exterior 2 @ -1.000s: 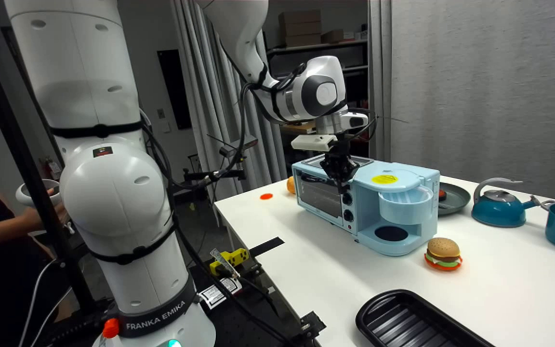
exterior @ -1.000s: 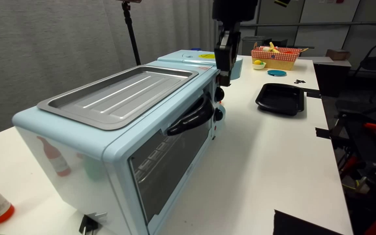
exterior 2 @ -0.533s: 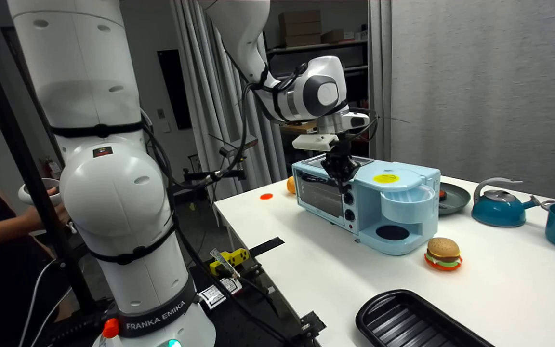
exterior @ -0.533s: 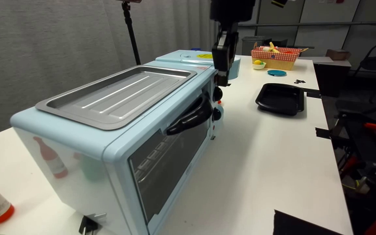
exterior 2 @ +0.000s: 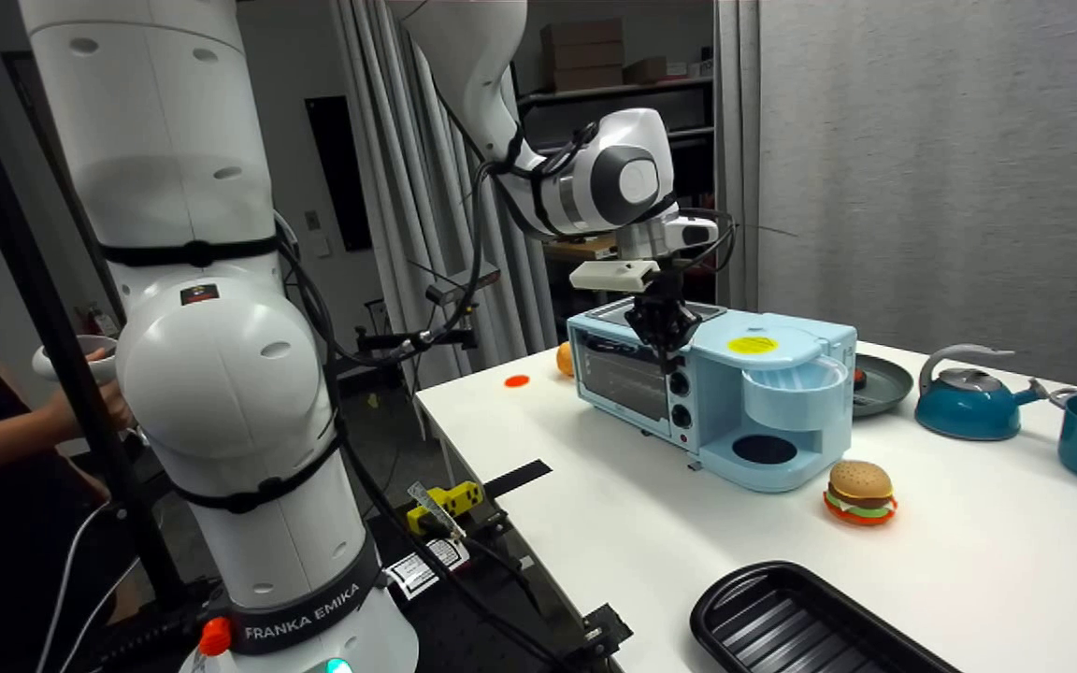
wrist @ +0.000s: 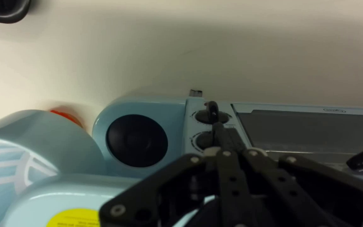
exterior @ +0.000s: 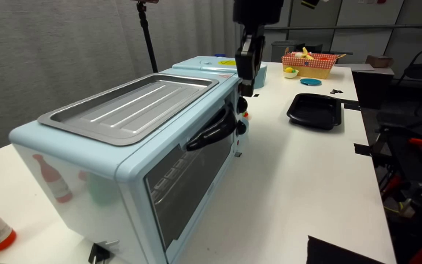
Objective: Press the red button on the breakfast maker
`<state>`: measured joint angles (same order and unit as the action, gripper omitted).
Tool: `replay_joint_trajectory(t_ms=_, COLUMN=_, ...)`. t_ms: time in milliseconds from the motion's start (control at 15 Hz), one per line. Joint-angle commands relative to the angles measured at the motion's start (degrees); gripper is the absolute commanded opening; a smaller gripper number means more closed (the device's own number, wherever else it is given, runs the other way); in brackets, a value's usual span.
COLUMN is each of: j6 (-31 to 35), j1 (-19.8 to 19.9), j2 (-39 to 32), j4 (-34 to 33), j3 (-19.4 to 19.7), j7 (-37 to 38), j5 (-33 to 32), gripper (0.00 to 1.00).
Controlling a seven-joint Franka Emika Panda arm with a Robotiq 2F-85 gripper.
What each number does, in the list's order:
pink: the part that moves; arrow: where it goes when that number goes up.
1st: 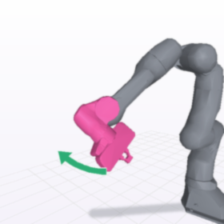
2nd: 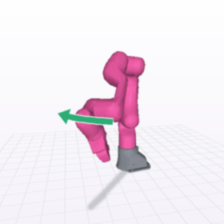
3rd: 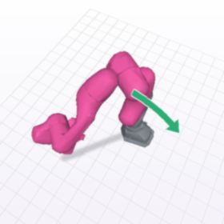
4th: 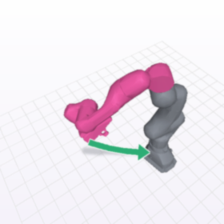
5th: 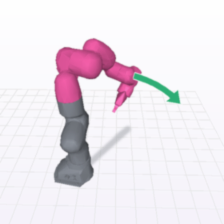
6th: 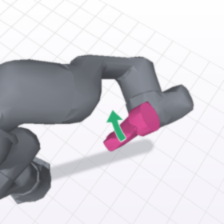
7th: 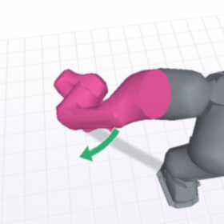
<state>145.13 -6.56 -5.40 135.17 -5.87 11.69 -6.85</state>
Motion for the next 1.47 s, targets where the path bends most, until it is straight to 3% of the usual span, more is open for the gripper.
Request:
replay_joint_trajectory(t_ms=0, j6=-0.6, j1=-0.7, j2=-0.6, j4=-2.6, j3=0.6, j7=2.0, j5=-3.7, gripper=0.00)
replay_joint_trajectory(t_ms=467, j6=-2.2, j1=-1.5, j2=-0.7, j4=-4.6, j3=0.6, j7=7.5, j5=-11.7, gripper=0.00)
replay_joint_trajectory(t_ms=1067, j6=-0.9, j1=-1.1, j2=-4.5, j4=-9.1, j3=-0.6, j7=2.8, j5=-2.8, gripper=0.00)
replay_joint_trajectory(t_ms=1400, j6=-3.0, j1=-2.8, j2=-3.1, j4=-8.5, j3=-1.4, j7=4.0, j5=-3.5, gripper=0.00)
